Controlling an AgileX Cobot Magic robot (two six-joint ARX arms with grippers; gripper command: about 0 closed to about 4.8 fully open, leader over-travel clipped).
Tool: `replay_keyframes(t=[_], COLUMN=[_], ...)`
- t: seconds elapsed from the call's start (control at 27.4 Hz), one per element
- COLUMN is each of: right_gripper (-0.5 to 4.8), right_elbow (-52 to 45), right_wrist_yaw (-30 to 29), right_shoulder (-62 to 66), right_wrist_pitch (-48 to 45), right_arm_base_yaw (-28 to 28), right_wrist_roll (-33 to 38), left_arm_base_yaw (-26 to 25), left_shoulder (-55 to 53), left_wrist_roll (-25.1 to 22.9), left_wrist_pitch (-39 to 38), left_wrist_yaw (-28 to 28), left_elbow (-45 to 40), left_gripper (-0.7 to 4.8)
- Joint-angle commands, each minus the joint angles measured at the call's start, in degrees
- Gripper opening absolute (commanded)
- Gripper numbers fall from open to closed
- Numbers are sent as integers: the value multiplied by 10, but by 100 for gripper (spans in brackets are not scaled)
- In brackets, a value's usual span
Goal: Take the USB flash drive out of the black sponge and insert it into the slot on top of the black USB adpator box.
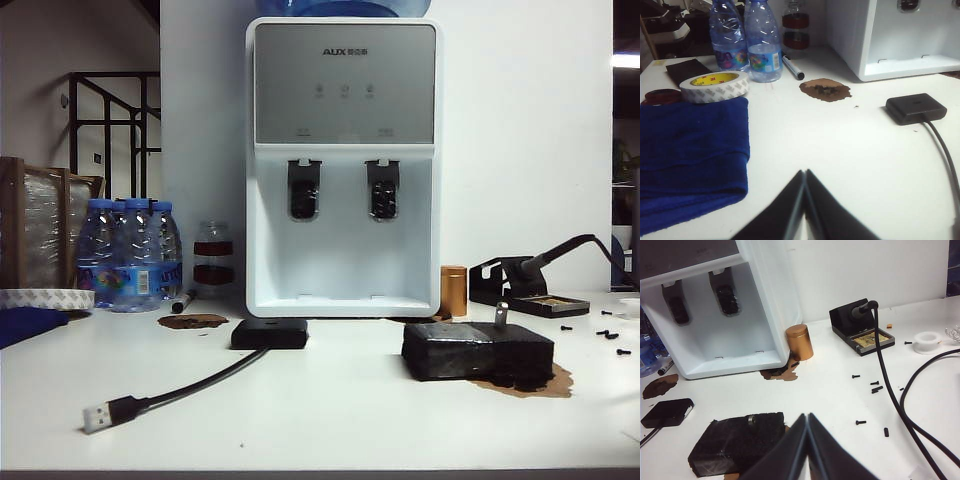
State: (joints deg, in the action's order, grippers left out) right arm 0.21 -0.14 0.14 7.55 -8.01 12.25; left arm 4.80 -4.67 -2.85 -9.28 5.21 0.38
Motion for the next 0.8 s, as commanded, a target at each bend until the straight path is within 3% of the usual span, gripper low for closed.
replay_keyframes(t=[0.04,0.37,0.51,0.58,0.69,0.8], right_gripper=[4,4,4,4,3,2], right_elbow=[1,1,1,2,19,70], right_wrist_yaw=[0,-1,-6,-44,-99,-100], right_shoulder=[0,0,0,0,0,1], right_wrist_pitch=[-9,-9,-31,-77,-151,-146], right_arm_base_yaw=[2,2,2,2,2,2], right_wrist_roll=[0,2,40,56,76,68], left_arm_base_yaw=[1,1,1,1,1,1], left_shoulder=[-1,1,1,1,1,0], left_wrist_roll=[-6,-2,-2,-11,-64,-54], left_wrist_pitch=[-5,5,57,91,90,83], left_wrist_yaw=[3,35,60,66,72,86], left_elbow=[-1,-1,0,6,41,83], left_gripper=[-5,-5,-5,-5,-5,-5])
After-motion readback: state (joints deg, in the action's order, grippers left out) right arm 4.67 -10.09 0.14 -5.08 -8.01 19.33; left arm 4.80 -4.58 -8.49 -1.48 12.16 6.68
